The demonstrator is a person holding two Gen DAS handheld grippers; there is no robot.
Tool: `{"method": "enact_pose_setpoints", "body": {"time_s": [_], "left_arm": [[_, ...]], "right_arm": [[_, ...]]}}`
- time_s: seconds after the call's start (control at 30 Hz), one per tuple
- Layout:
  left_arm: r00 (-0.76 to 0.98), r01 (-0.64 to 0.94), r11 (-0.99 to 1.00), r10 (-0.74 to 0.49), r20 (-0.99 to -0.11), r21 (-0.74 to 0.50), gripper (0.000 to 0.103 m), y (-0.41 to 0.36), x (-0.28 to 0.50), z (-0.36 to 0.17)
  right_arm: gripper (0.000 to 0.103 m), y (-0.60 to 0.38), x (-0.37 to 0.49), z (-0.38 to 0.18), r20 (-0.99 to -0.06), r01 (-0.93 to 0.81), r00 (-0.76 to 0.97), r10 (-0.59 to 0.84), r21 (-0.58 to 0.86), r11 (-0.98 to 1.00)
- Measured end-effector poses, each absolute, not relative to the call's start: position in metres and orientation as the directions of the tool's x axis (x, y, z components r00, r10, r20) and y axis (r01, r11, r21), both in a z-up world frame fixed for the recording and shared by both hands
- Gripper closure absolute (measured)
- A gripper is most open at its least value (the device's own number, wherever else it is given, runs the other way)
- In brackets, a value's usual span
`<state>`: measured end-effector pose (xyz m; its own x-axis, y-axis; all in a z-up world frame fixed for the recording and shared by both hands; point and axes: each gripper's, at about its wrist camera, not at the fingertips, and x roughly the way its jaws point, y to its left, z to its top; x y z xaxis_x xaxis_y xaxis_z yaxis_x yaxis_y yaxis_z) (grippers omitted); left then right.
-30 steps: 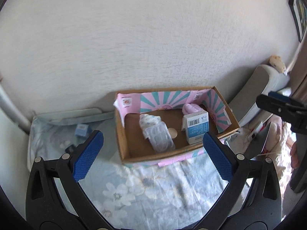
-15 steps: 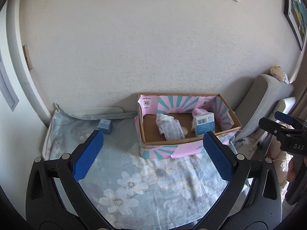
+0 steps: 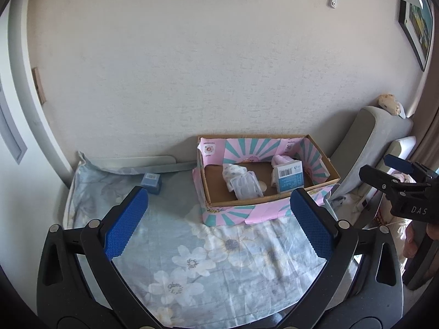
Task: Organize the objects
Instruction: 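Withdraw both grippers from the box toward the black jar and blue box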
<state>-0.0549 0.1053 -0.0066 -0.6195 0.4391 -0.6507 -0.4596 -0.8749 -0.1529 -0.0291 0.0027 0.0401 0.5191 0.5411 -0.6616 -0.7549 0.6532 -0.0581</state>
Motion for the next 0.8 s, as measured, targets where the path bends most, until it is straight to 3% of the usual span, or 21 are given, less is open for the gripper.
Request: {"method": "enact_pose_setpoints", "body": {"time_s": [0.8], "left_arm": [[-0.68, -0.397, -0.911, 0.373, -0.631, -0.112, 0.0, -0.004, -0.062, -0.01]], "right_arm": [[0.0, 0.104, -0.106, 0.025, -0.667, -0.871, 0.377, 0.642, -0.02, 0.491]]}}
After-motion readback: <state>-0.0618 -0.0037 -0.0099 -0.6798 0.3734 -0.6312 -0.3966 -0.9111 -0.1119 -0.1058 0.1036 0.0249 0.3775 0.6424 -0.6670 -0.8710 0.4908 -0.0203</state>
